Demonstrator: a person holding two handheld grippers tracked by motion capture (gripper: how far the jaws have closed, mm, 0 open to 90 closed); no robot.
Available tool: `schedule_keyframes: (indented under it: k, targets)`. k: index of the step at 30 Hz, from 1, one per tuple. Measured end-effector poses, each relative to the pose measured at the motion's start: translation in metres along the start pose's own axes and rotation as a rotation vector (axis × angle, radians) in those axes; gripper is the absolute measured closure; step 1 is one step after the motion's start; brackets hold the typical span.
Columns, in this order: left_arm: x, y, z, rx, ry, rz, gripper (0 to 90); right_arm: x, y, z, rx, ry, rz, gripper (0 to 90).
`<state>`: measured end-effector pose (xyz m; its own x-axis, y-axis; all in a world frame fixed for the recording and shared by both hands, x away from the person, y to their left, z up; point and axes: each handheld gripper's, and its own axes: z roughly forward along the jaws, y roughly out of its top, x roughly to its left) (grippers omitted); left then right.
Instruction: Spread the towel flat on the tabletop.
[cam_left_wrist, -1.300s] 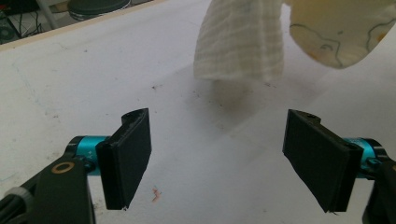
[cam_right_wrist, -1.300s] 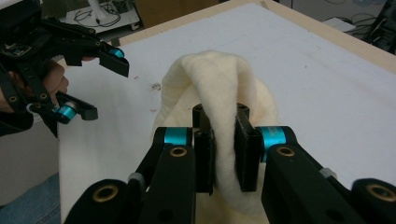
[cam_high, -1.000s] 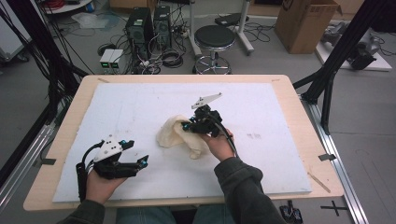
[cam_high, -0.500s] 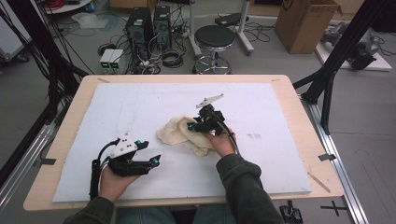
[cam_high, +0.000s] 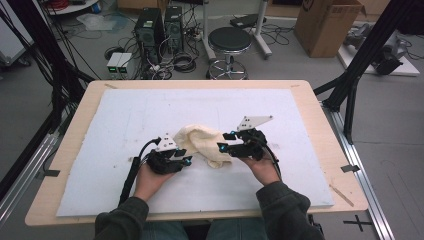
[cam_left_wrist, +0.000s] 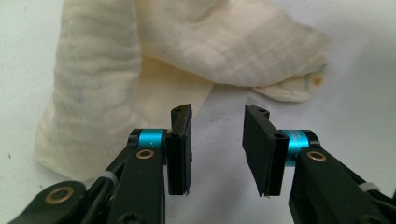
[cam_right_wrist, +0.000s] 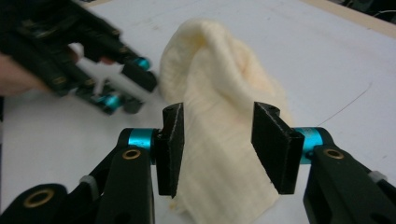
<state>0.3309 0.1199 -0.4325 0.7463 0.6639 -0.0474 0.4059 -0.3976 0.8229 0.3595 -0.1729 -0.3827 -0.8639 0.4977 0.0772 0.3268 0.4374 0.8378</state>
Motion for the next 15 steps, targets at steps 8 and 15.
schedule_keyframes:
  k: [8,15]
  targets:
    - [0.012,0.009,0.021,0.091,0.019,-0.018,64.4,0.004,-0.027,0.030,0.114,0.022,-0.027,58.4]
    - [0.013,0.009,0.027,0.113,0.054,0.019,75.1,0.002,-0.030,0.047,0.181,-0.006,-0.059,70.9]
